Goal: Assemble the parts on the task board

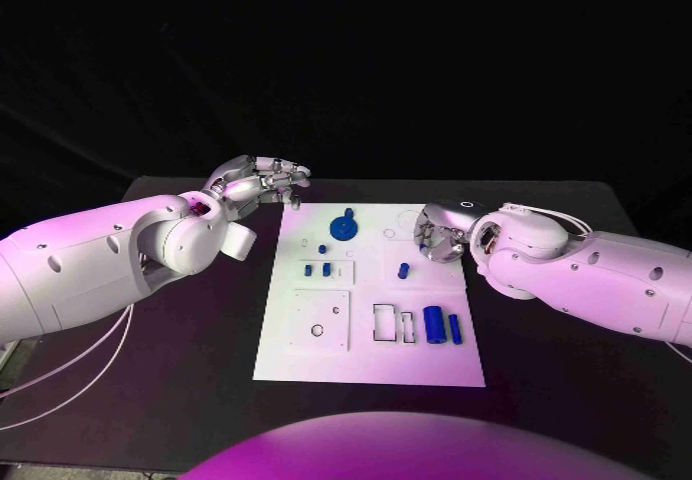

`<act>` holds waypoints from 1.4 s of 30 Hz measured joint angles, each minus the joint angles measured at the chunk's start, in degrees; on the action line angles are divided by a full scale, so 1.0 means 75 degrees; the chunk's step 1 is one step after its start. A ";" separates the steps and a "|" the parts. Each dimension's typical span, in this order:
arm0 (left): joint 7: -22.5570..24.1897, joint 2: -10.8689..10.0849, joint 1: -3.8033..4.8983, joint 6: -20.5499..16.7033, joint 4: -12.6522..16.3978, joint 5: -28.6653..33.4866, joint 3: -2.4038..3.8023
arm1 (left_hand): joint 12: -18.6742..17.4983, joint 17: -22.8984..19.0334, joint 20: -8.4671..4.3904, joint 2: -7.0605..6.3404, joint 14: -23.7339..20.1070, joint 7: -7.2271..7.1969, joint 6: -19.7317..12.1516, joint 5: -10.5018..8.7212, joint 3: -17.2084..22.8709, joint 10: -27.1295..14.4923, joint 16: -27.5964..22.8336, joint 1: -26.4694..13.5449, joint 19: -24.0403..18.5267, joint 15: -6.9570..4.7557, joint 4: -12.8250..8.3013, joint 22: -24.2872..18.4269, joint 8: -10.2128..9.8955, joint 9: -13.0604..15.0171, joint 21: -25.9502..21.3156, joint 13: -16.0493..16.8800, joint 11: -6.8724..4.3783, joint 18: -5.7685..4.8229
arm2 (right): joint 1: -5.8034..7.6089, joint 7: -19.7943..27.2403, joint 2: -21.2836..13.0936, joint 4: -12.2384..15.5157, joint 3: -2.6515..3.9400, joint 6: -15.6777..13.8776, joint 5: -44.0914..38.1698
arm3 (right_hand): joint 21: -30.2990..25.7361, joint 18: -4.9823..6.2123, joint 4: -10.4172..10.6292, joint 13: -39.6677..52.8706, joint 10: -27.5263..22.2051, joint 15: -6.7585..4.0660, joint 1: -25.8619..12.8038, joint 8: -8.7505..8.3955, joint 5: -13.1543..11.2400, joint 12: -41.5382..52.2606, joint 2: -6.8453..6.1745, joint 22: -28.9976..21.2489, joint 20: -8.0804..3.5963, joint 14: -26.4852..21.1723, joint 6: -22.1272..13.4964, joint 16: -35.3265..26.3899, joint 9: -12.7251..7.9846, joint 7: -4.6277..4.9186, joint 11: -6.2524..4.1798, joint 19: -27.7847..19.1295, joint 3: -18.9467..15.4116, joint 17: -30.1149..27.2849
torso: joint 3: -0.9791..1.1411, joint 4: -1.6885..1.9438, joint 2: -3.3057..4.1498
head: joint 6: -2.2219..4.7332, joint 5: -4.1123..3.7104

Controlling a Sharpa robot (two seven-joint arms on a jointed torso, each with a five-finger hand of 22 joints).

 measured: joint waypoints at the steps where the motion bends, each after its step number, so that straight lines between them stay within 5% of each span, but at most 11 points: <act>1: -0.0002 0.0000 0.0000 -0.0003 0.0000 -0.0001 0.0000 | 0.0000 0.0000 0.0000 0.0000 0.0000 0.0000 0.0000 0.0000 0.0000 0.0000 0.0000 0.0000 0.0000 0.0000 0.0000 0.0000 0.0000 0.0000 0.0000 0.0000 0.0000 0.0000 | -0.0007 -0.0018 0.0008 -0.0002 0.0003 -0.0008 -0.0024 | 0.0027 0.0000 -0.0009 0.0002 0.0030 0.0000 0.0019 0.0022 -0.0053 -0.0014 0.0019 0.0000 -0.0017 0.0000 0.0045 0.0000 0.0018 0.0007 -0.0009 -0.0011 0.0009 0.0000 | 0.0000 -0.0001 0.0000 | 0.0000 -0.0004; 14: -0.0042 0.0004 0.0000 -0.0032 -0.0004 -0.0036 0.0000 | 0.0000 -0.0027 -0.0001 0.0000 0.0000 0.0027 -0.0028 0.0000 0.0000 -0.0001 -0.0029 0.0000 0.0055 0.0000 0.0000 0.0000 0.0000 -0.0007 0.0000 -0.0030 0.0000 -0.0001 | -0.0088 -0.0361 0.0073 0.0043 0.0020 -0.0082 -0.0467 | 0.0122 0.0000 -0.0113 0.0041 0.0244 -0.0055 -0.0002 0.0059 -0.0295 -0.0251 -0.0002 -0.0001 -0.0042 -0.0001 0.0123 -0.0001 0.0084 -0.0047 -0.0092 0.0014 0.0005 -0.0058 | -0.0001 -0.0001 -0.0012 | 0.0000 -0.0029; 23: -0.0072 0.0010 0.0000 -0.0042 -0.0004 -0.0082 0.0000 | -0.0031 -0.0038 -0.0001 0.0000 0.0000 0.0035 -0.0075 0.0000 0.0000 -0.0001 -0.0029 0.0000 0.0055 0.0000 0.0000 0.0001 0.0000 -0.0010 0.0000 -0.0042 0.0000 -0.0002 | -0.0140 -0.0573 0.0058 0.0130 0.0002 -0.0256 -0.0674 | 0.0210 -0.0006 -0.0106 0.0021 0.0448 -0.0059 -0.0135 0.0057 0.0110 -0.0380 0.0044 -0.0002 -0.0096 -0.0004 0.0252 -0.0003 0.0162 -0.0069 -0.0101 0.0013 0.0096 -0.0076 | -0.0004 0.0001 -0.0013 | 0.0000 -0.0036; 42: -0.0055 0.0018 -0.0002 -0.0187 -0.0032 -0.0169 0.0000 | -0.0049 -0.0080 -0.0001 0.0000 -0.0001 0.0052 -0.0165 0.0060 0.0001 -0.0002 -0.0060 0.0000 0.0054 0.0001 0.0000 0.0001 0.0000 -0.0021 0.0029 -0.0077 0.0000 -0.0001 | -0.0193 -0.0739 -0.0250 0.0520 -0.0020 -0.0786 -0.0711 | 0.0276 -0.0082 -0.0025 0.0055 0.0541 -0.0110 -0.0256 0.0081 0.0072 -0.0429 0.0149 0.0003 -0.0095 0.0000 0.0274 -0.0005 0.0238 -0.0093 -0.0145 0.0013 0.0131 -0.0068 | -0.0003 -0.0010 -0.0013 | 0.0000 -0.0004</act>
